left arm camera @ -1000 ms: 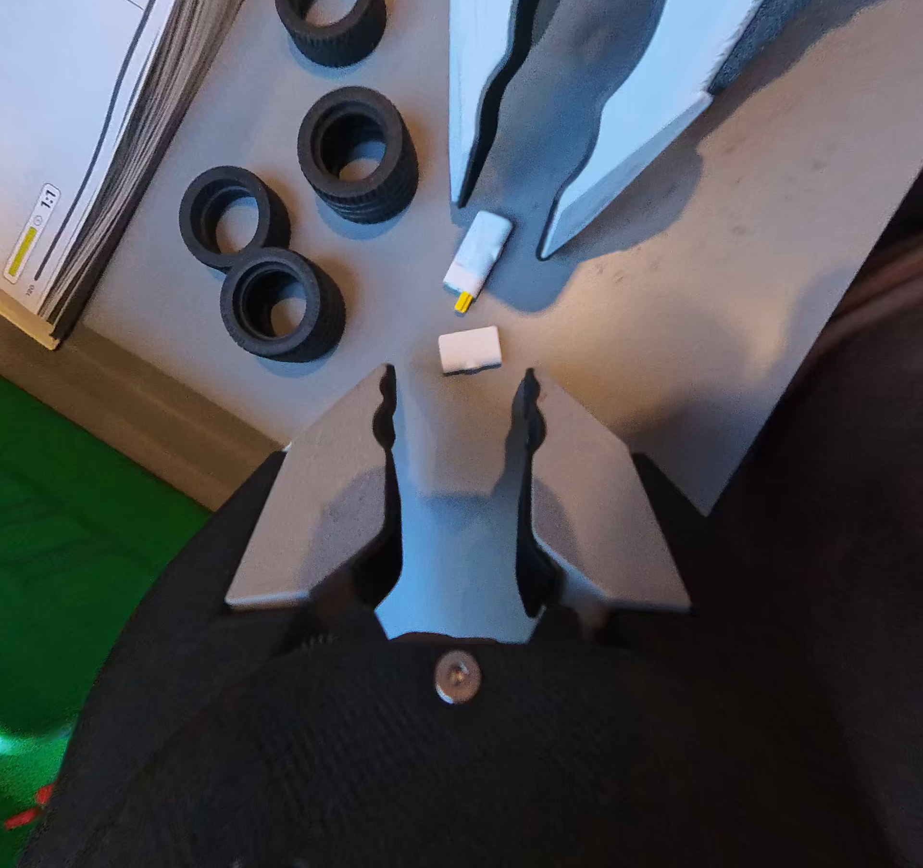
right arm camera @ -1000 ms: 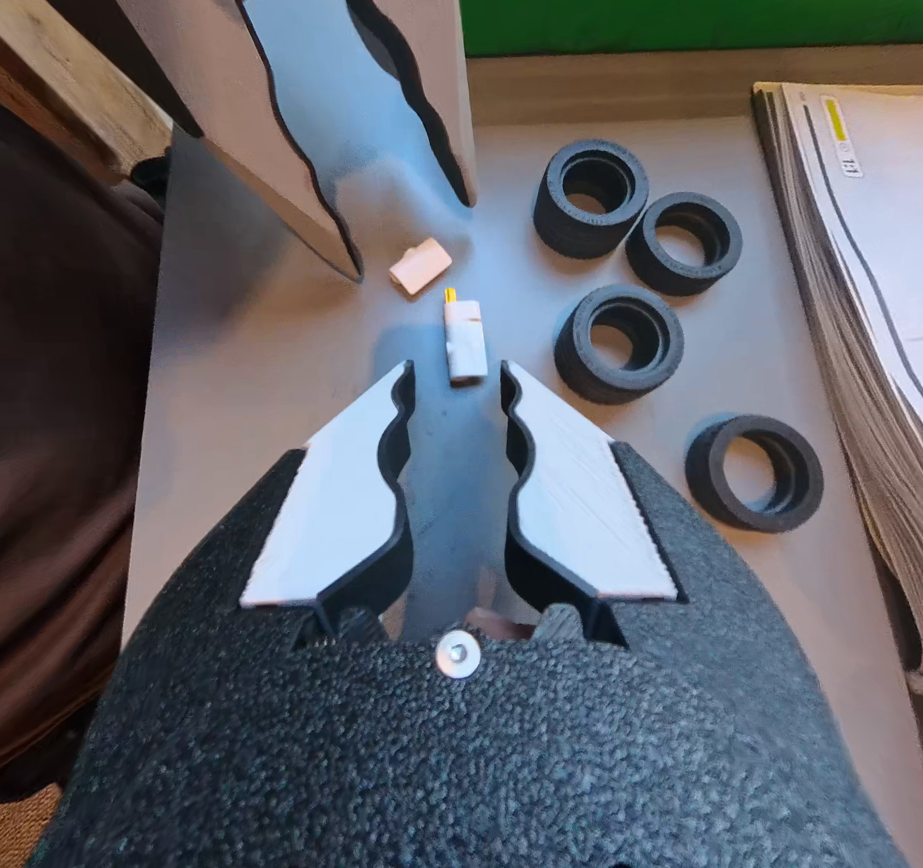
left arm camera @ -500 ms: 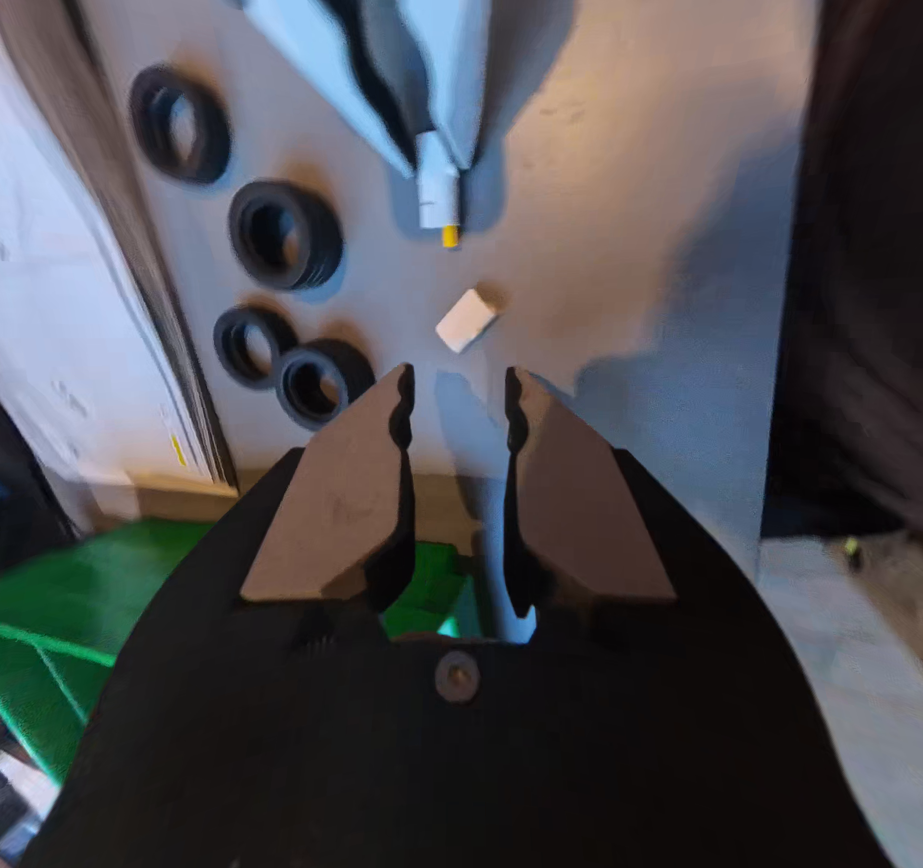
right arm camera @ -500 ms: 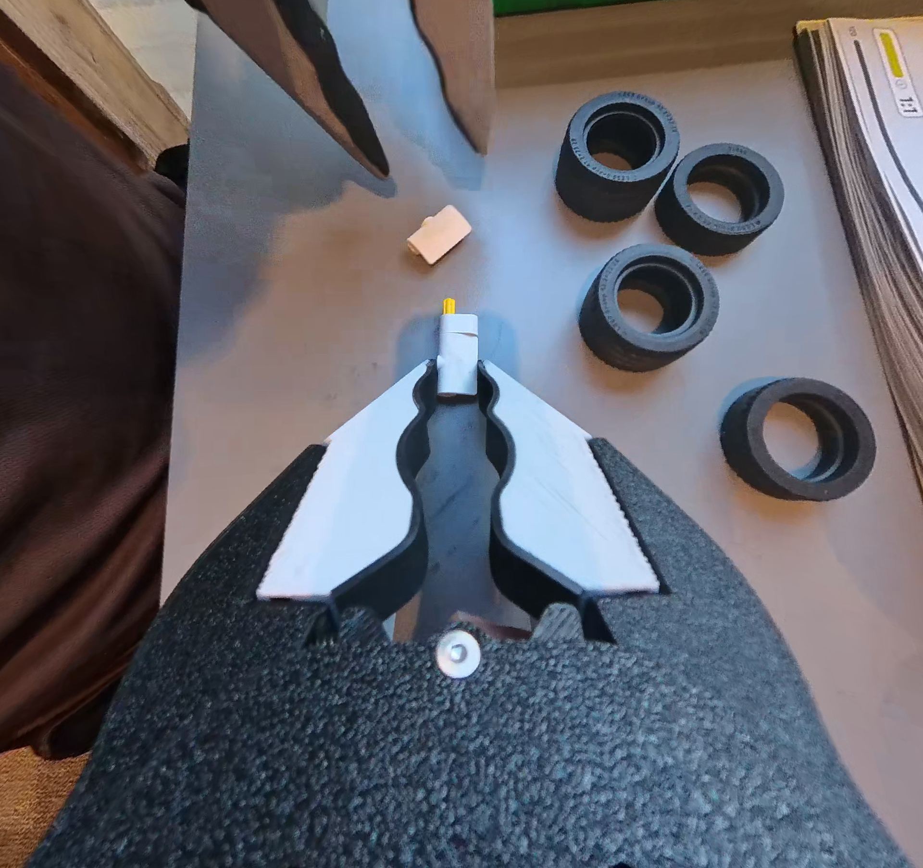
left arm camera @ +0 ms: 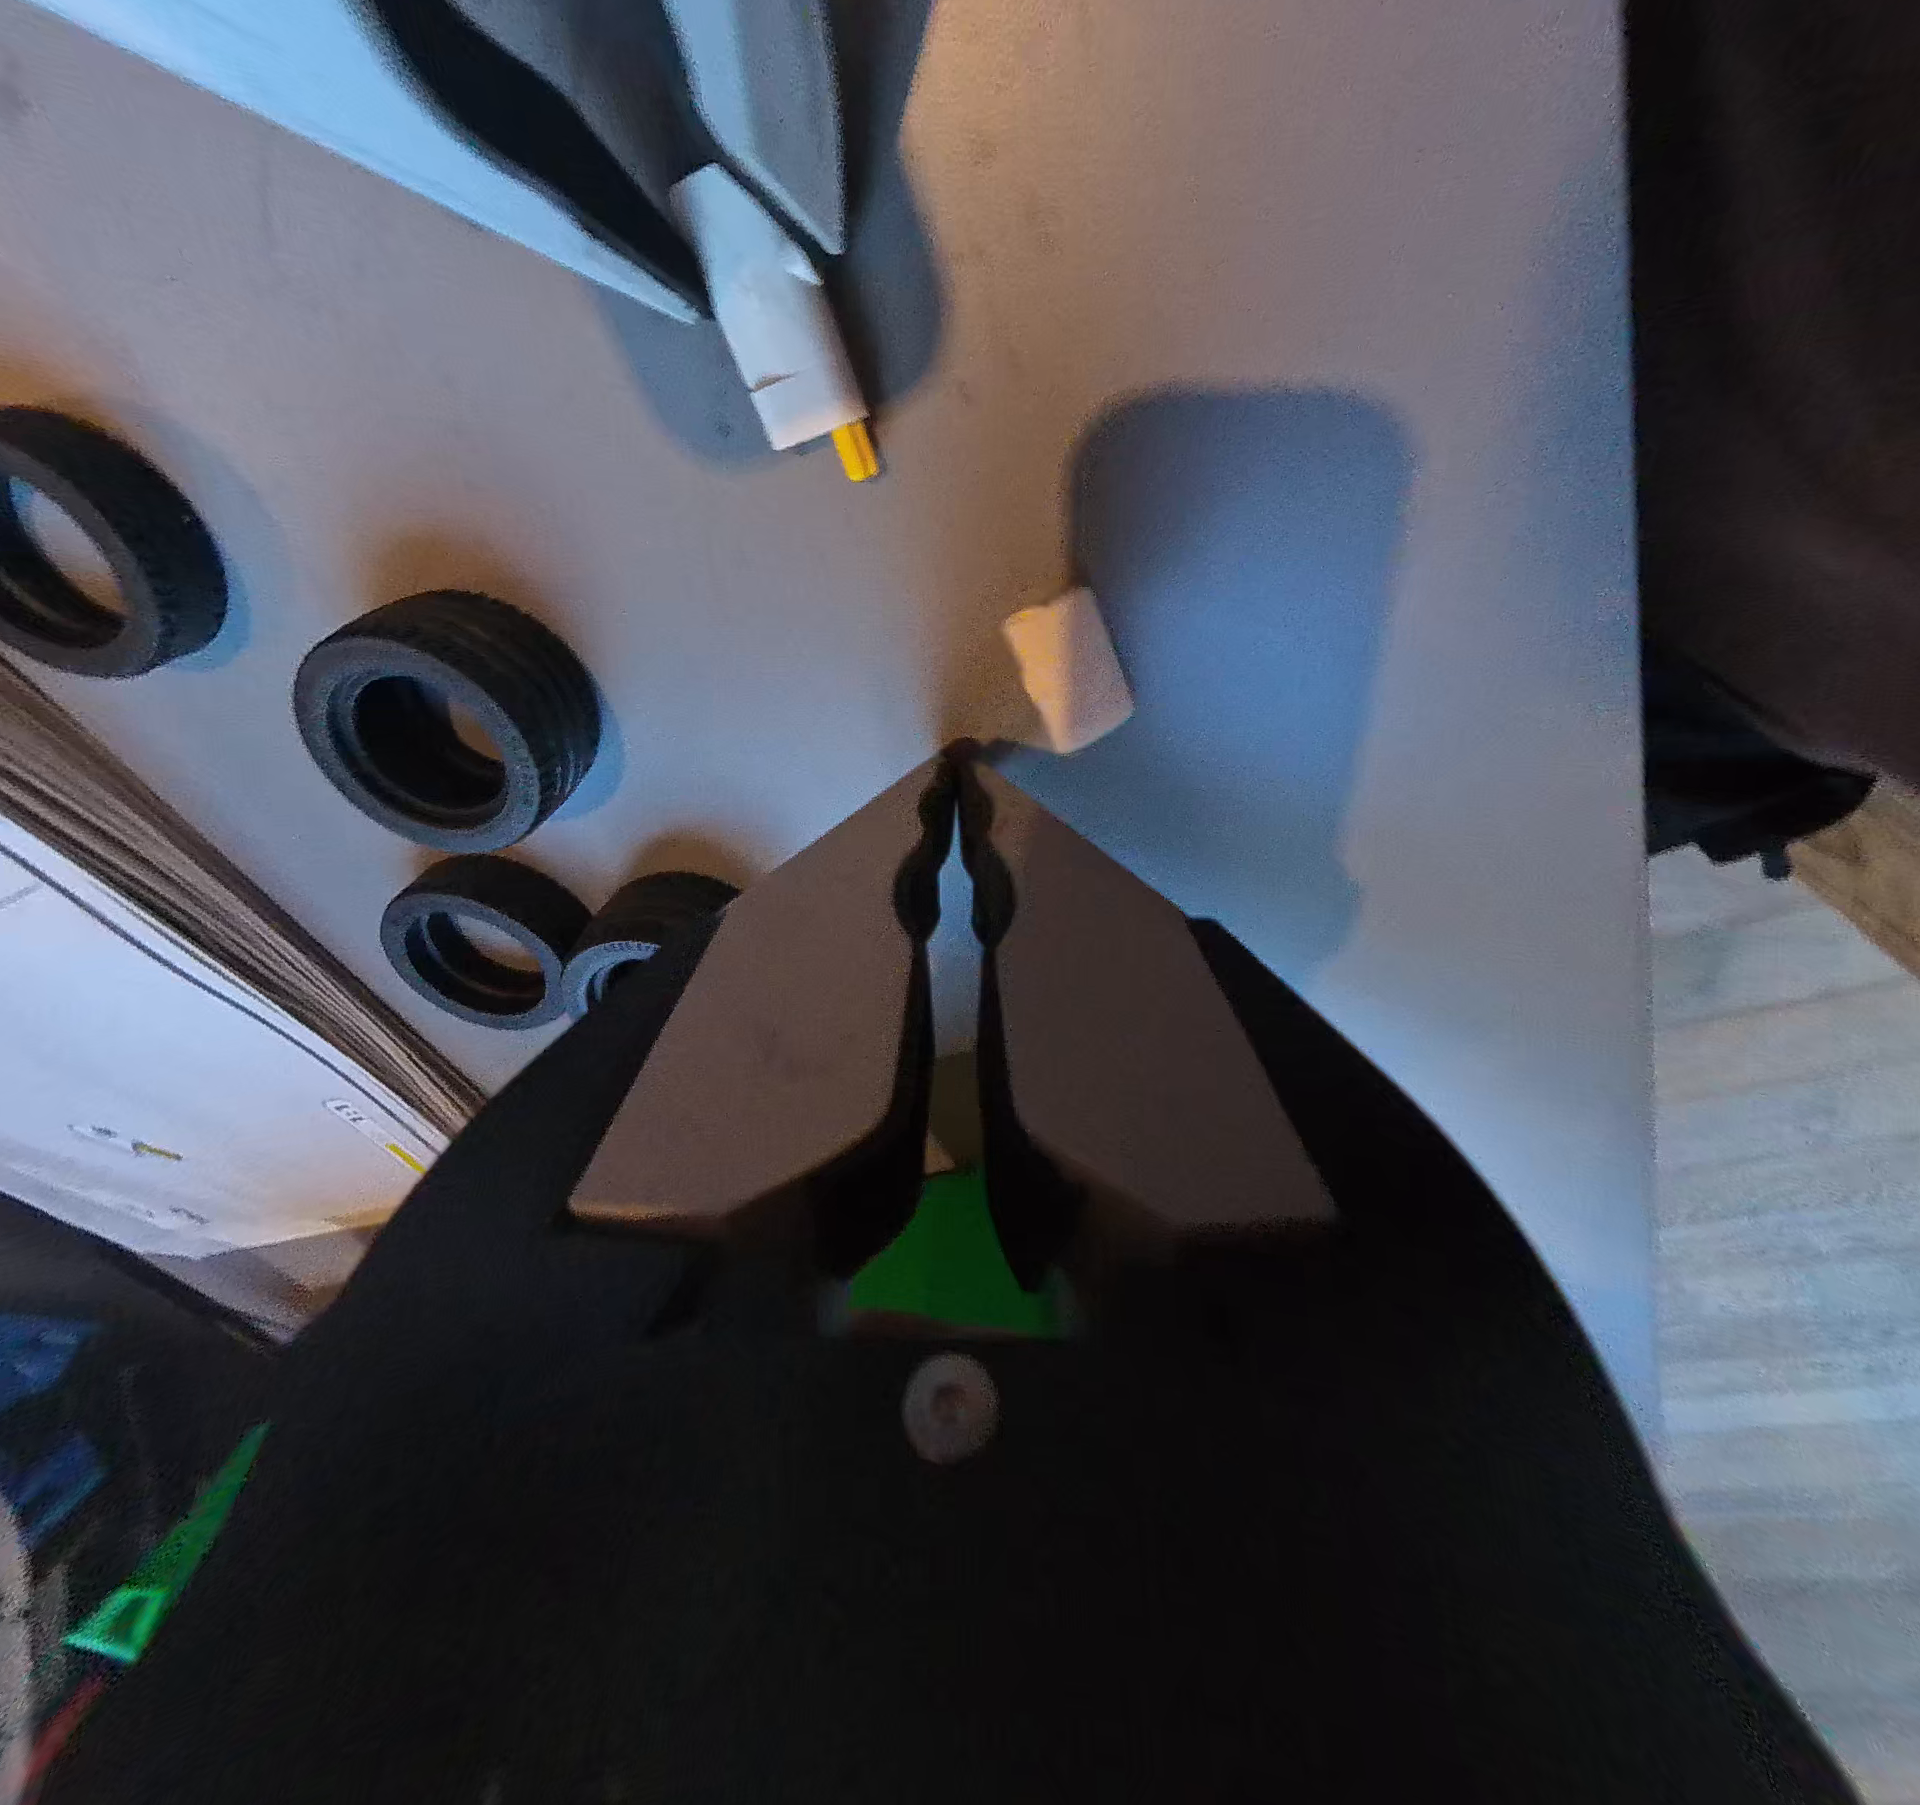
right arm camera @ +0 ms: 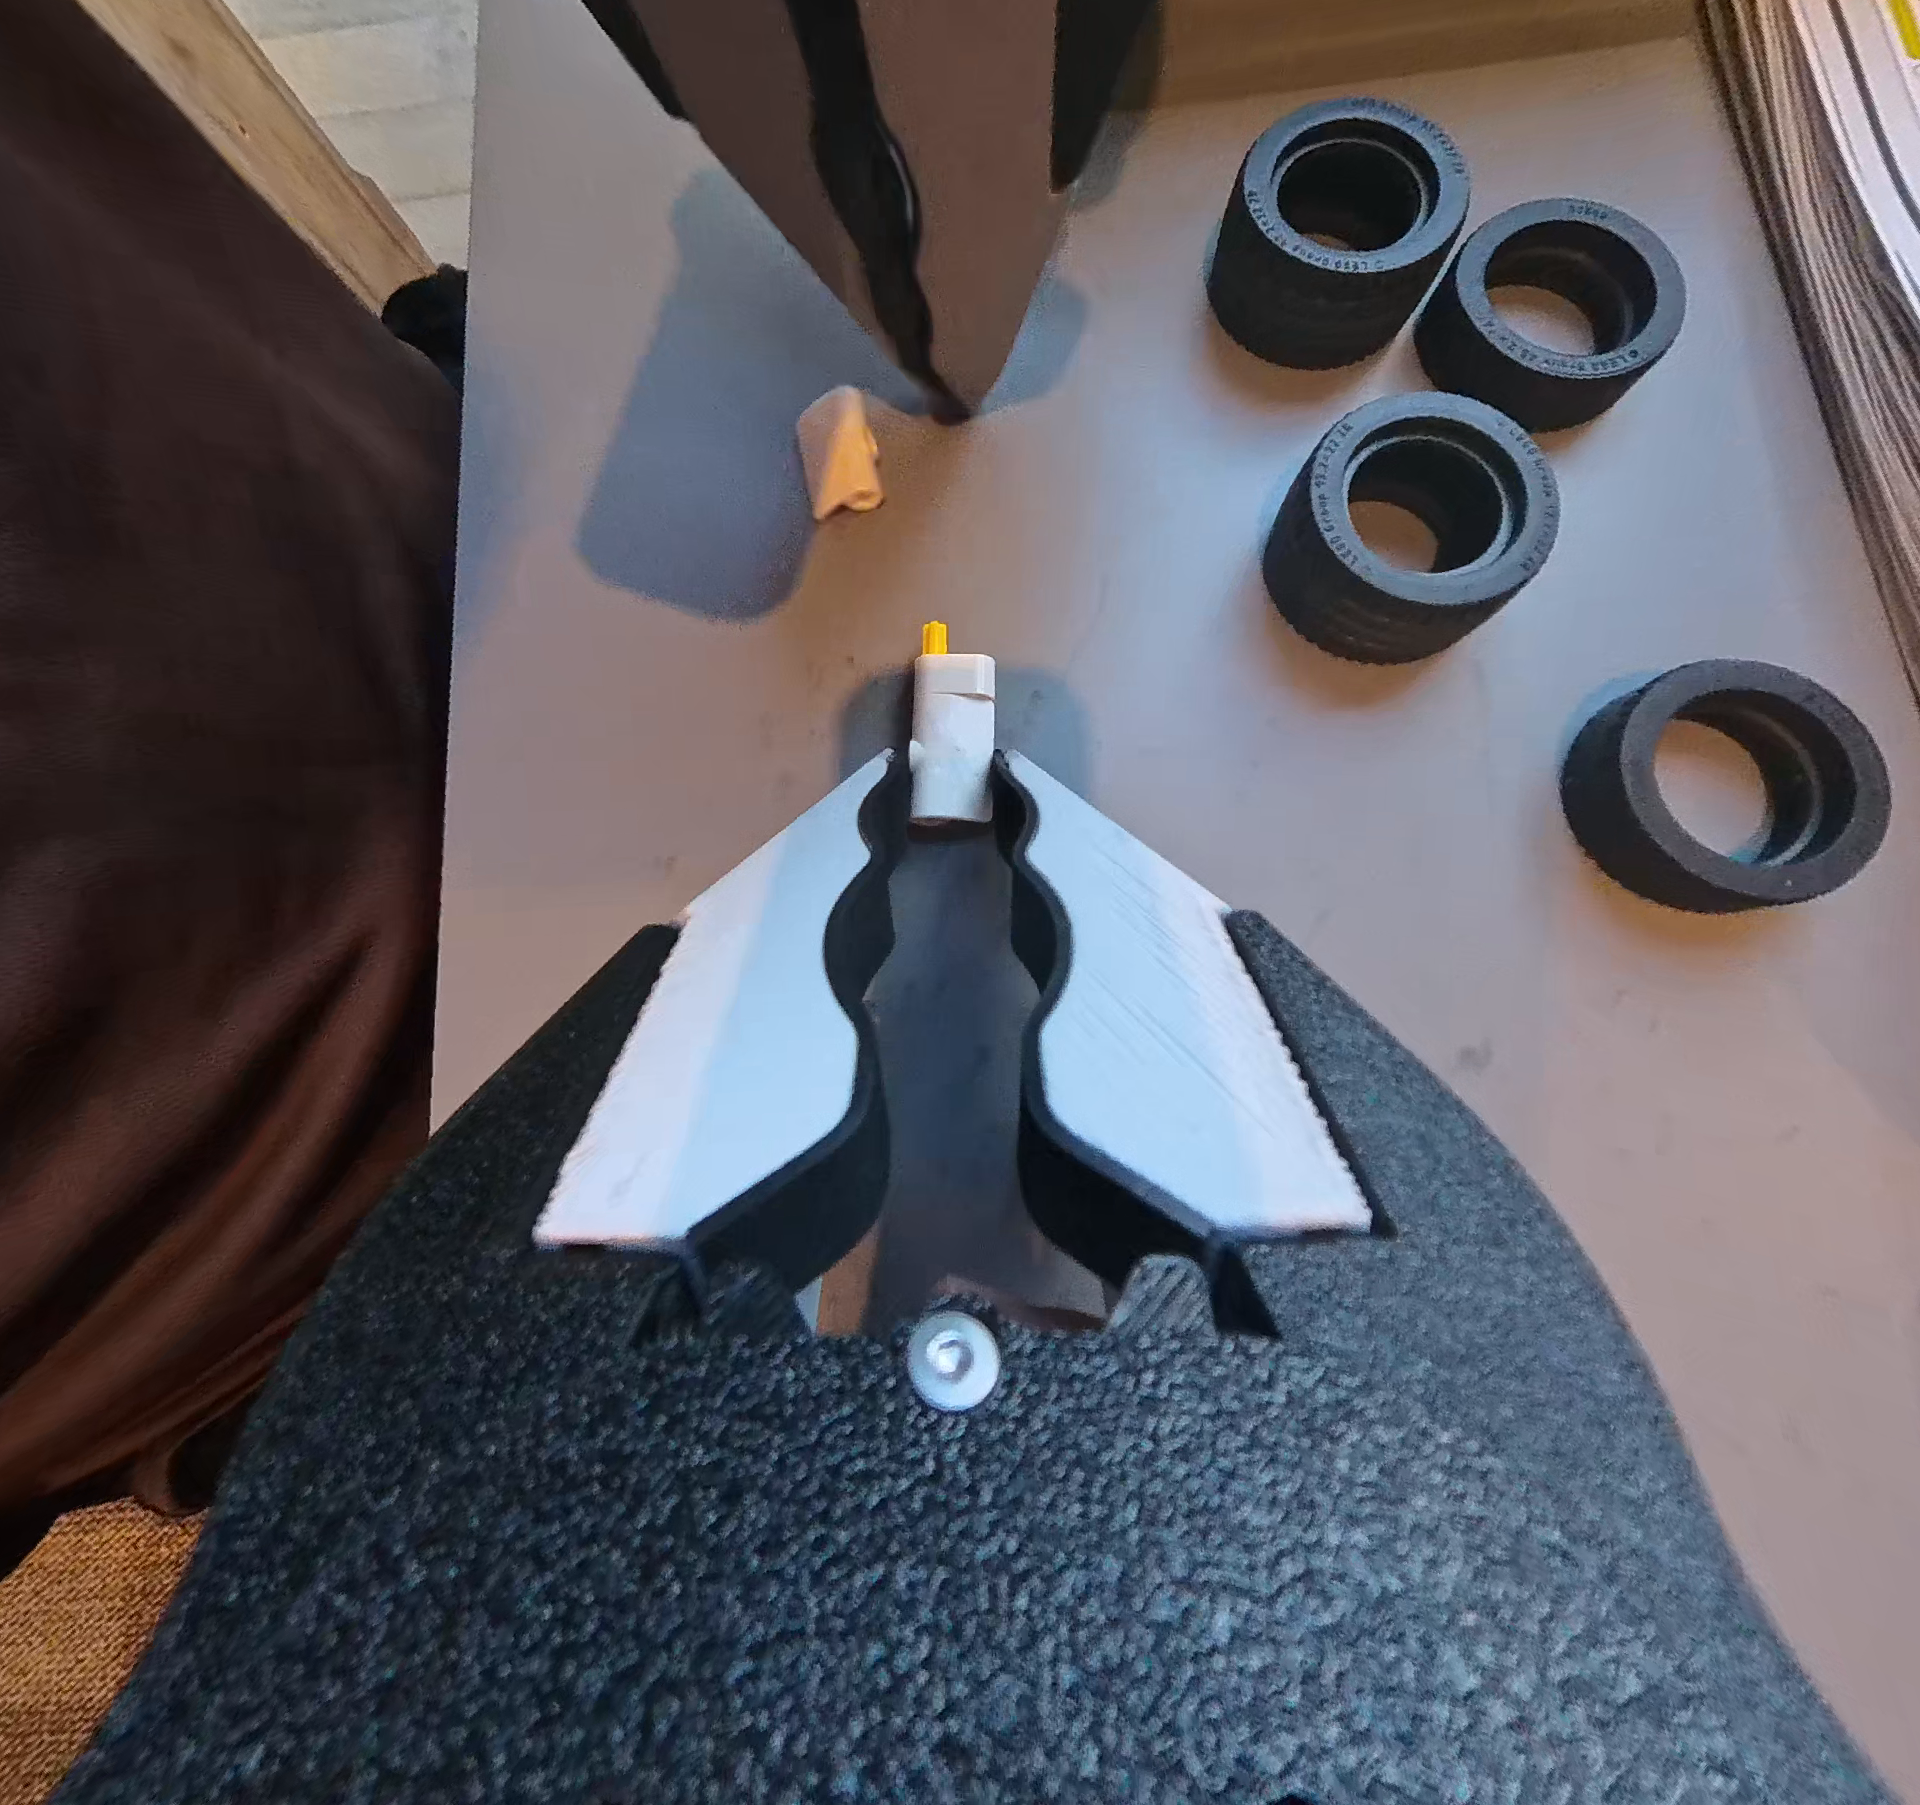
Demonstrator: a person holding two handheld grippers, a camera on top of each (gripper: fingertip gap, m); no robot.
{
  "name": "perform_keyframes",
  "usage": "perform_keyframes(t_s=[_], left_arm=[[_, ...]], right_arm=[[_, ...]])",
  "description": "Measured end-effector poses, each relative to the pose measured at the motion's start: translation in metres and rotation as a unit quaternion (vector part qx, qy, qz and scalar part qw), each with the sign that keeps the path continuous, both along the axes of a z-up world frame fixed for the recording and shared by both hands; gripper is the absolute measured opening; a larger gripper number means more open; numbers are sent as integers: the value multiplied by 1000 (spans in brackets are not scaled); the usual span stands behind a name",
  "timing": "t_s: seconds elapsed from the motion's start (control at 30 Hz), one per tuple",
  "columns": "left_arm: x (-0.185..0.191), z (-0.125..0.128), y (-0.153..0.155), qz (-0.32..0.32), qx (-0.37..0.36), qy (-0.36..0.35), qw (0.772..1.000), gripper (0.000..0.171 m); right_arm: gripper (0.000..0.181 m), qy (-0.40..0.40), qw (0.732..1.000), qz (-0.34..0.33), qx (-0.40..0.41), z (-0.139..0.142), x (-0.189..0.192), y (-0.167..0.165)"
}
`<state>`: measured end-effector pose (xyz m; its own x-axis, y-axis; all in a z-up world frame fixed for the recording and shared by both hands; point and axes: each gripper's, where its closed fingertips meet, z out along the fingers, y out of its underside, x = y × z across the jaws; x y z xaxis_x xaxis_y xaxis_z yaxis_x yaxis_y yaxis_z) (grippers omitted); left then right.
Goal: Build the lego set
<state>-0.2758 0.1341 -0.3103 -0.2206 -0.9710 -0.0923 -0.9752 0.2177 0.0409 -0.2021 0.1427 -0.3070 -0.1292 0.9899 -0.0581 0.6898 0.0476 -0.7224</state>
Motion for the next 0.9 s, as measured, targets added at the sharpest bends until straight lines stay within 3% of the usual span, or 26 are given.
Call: perform_keyframes(t_s=[0.17, 0.23, 0.27, 0.33, 0.4, 0.47, 0.53, 0.63, 0.73, 0.83, 0.9], left_arm=[[-1, 0, -1, 98, 17, -21, 995, 2], [-7, 3, -1, 127, 28, -34, 991, 19], [-7, 6, 1, 149, 38, -47, 987, 19], [-3, 14, 1, 203, 48, -89, 974, 22], [0, 22, 1, 250, 64, -128, 958, 26], [1, 27, 0, 284, 79, -166, 941, 27], [1, 26, -3, 311, 77, -197, 926, 27], [-1, 18, -14, 336, 58, -220, 914, 28], [-1, 14, -16, 349, 64, -236, 905, 28], [14, 17, -15, 347, 64, -270, 896, 28], [21, 19, -10, 342, 74, -282, 893, 28]], right_arm=[[19, 8, 1000, -1, 10, 1, 1, 1], [20, 25, 1000, 3, 19, 6, 1, 0], [20, 35, 999, 6, 24, 9, 1, -1], [19, 48, 998, 1, 37, 13, 2, 1], [0, 61, 997, -20, 50, 22, 3, 10], [0, 88, 993, -59, 58, 40, 1, 24], [0, 95, 993, -58, 39, 51, -4, 23], [0, 63, 996, -41, 45, 42, -16, 15], [0, -23, 997, -29, 63, -3, -19, 13], [0, -16, 998, -42, 52, 0, -19, 15], [0, 27, 997, -63, 33, 18, -21, 18]])
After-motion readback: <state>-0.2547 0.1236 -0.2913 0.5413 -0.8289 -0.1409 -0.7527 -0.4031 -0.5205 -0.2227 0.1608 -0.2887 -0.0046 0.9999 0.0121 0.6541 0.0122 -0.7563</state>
